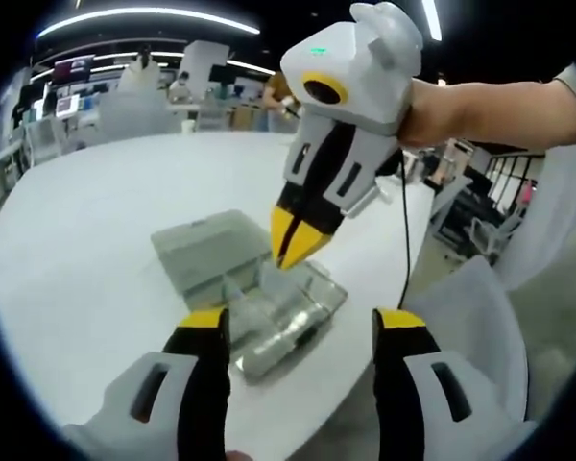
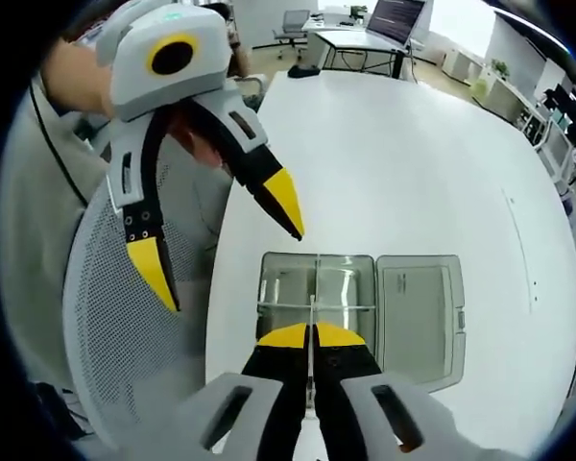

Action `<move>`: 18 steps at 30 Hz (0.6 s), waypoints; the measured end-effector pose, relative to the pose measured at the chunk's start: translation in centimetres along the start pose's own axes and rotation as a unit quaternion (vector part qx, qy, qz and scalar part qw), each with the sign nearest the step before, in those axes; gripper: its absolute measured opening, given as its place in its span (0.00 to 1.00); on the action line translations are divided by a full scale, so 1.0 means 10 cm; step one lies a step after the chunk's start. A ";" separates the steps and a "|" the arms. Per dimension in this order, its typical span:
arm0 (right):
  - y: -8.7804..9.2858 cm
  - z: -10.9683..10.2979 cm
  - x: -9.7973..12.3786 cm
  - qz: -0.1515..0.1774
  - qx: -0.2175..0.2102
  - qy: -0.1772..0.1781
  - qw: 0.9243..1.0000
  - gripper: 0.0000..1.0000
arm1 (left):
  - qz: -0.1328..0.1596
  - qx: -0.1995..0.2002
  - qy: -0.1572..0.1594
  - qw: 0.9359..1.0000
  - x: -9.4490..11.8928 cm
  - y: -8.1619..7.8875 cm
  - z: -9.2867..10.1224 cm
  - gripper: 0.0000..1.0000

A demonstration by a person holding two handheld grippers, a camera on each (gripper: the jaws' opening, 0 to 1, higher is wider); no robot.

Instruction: Insert the divider into the dual guide fixture by aligning both edges with the guide slots and pushing it downward to the bottom, including one-sided entry, uneven engagement, binding, and posture correction.

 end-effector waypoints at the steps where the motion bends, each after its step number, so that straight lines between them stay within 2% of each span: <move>1: 0.00 0.00 -0.01 -0.001 -0.001 -0.001 1.000 0.00 | 0.000 0.000 0.000 1.000 0.00 0.00 0.00 0.58; 18: 0.04 0.05 -0.09 0.001 -0.008 -0.006 1.000 0.00 | -0.001 0.005 0.000 1.000 -0.01 0.02 -0.04 0.58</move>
Point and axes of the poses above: the point that each gripper's makers call its tool centre point, and the gripper's own axes: x roughly backward along the fingers, z roughly to its right, y roughly out of its underside, the point moved 10 cm from there along x, roughly backward along the fingers, and after that the axes turned 8 degrees about -z, right-handed, at the moved point
